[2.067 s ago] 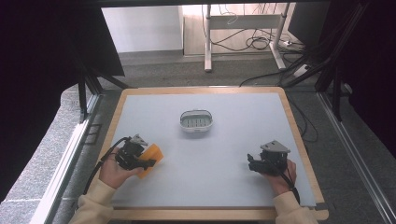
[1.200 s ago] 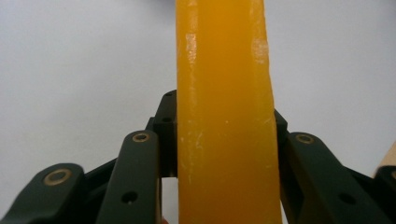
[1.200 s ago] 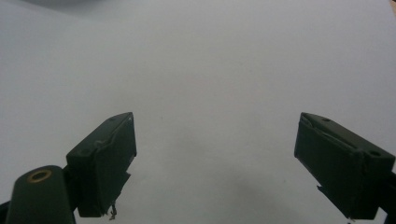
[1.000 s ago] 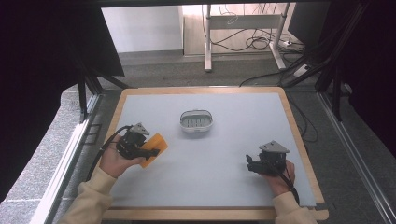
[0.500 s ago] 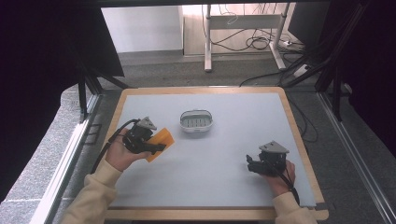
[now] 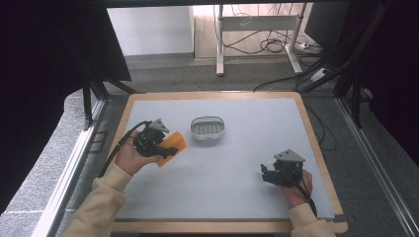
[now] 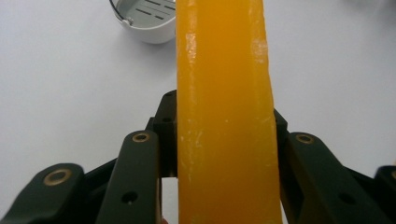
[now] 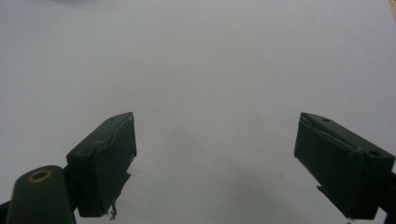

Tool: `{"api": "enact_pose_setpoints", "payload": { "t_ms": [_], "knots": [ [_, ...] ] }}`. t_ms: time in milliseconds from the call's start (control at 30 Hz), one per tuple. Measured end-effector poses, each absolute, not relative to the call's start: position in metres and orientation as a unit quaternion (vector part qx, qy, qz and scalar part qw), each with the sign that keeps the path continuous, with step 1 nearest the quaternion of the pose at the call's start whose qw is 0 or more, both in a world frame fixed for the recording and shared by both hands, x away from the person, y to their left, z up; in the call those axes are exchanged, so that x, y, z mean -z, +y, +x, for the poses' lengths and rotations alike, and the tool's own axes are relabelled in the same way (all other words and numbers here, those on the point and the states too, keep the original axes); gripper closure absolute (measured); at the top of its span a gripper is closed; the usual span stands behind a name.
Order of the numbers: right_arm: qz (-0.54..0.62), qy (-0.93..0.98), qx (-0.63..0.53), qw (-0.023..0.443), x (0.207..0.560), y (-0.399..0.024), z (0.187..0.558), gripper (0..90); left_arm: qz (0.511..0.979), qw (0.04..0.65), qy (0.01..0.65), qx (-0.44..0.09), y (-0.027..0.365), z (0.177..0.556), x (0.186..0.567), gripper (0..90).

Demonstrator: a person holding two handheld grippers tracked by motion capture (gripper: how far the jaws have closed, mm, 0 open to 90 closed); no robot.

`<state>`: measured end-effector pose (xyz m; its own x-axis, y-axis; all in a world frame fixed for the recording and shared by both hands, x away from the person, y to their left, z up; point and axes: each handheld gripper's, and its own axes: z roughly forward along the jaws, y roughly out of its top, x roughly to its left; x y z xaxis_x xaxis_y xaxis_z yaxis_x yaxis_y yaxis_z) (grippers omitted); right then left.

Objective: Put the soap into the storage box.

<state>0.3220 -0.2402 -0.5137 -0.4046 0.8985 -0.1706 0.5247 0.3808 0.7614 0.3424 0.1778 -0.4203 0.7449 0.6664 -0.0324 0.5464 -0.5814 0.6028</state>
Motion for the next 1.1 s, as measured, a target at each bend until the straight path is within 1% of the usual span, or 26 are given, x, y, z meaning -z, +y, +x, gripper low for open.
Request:
{"api": "enact_pose_setpoints", "payload": {
  "t_ms": [533,800,1100],
  "knots": [
    [0.462,0.777,-0.309,0.296,0.514,-0.240,0.322,13.4,0.896,0.299,0.315,-0.095,0.162,0.354,0.412,61.8],
    [0.461,0.777,-0.309,0.296,0.514,-0.240,0.322,13.7,0.907,0.294,0.285,-0.100,0.148,0.364,0.401,61.8],
    [0.465,0.776,-0.309,0.295,0.514,-0.241,0.321,13.7,0.911,0.288,0.276,-0.101,0.136,0.376,0.396,61.8]
  ]
}}
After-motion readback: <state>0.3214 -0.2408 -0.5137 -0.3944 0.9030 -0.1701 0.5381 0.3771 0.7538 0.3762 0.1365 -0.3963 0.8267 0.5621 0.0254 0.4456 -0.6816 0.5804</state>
